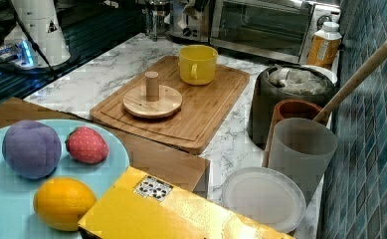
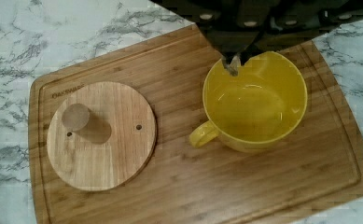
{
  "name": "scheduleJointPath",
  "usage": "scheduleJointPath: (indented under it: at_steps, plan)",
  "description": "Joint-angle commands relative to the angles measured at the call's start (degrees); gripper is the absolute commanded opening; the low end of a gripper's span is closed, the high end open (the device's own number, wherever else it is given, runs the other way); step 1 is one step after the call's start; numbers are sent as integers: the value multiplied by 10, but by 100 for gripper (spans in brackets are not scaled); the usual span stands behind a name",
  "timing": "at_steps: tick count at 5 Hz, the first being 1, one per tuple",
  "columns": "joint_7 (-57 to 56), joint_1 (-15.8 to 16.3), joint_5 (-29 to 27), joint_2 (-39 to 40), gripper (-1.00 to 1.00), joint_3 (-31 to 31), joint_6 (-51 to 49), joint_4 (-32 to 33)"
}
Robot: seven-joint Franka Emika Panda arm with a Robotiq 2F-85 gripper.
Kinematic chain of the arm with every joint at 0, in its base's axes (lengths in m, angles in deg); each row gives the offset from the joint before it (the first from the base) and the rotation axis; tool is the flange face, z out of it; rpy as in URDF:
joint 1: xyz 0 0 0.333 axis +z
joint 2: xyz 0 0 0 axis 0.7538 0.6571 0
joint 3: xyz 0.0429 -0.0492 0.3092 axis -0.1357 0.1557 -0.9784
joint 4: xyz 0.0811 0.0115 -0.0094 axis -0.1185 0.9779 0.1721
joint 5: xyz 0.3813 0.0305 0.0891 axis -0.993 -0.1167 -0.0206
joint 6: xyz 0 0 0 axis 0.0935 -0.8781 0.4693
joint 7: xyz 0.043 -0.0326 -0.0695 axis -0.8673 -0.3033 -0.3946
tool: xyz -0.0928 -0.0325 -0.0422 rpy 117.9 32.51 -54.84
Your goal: Put the tea in the cup.
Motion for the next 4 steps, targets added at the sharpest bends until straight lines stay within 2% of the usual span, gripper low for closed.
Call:
scheduleJointPath:
  at_steps: [1,2,3,4]
  plan:
    - [-26,4,-28,9,-100,-17,49,30]
    - [-17,0,-36,-6,-100,-18,79,44]
    - [-15,-5,-46,-10,100,-14,96,44]
    - [-22,-9,-61,-18,100,-12,111,47]
